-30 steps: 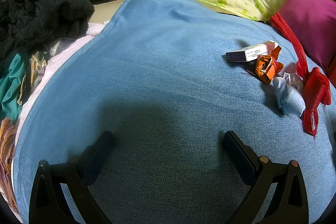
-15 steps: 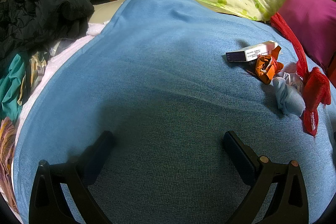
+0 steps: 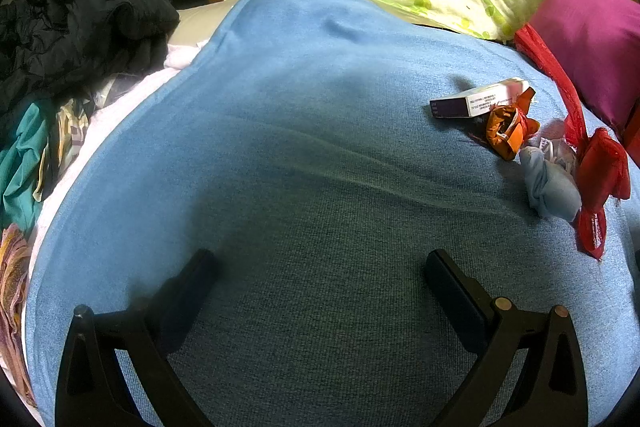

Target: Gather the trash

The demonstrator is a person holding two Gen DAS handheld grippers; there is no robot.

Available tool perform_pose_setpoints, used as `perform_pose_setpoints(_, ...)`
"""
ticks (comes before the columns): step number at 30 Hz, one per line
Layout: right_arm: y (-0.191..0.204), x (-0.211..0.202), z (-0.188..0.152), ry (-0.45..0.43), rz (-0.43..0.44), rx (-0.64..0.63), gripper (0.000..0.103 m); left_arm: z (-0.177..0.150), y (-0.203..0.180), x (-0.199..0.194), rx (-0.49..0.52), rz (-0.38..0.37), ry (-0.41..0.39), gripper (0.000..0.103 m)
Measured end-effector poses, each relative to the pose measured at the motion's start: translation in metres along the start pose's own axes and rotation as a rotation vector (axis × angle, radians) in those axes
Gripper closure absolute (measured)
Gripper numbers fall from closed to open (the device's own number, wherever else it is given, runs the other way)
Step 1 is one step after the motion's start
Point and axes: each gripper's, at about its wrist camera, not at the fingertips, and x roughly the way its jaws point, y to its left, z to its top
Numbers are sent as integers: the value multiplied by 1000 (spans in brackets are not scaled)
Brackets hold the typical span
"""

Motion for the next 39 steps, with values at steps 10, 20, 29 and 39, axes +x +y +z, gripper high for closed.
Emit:
perform_pose_setpoints(10, 0, 0, 0, 1, 0, 0, 0, 0, 0, 0, 0, 0, 0, 0)
perform_pose_setpoints(20, 0, 1, 1, 2, -2, -2, 0, 0, 0, 0, 1, 0, 0, 0)
perform_pose_setpoints(29, 1, 2, 0, 4, -11, -8, 0, 0, 0, 0, 1, -1, 0, 0)
perform_pose_setpoints(39, 0, 2, 0, 4, -9, -8, 0, 0, 0, 1, 1, 0, 0, 0)
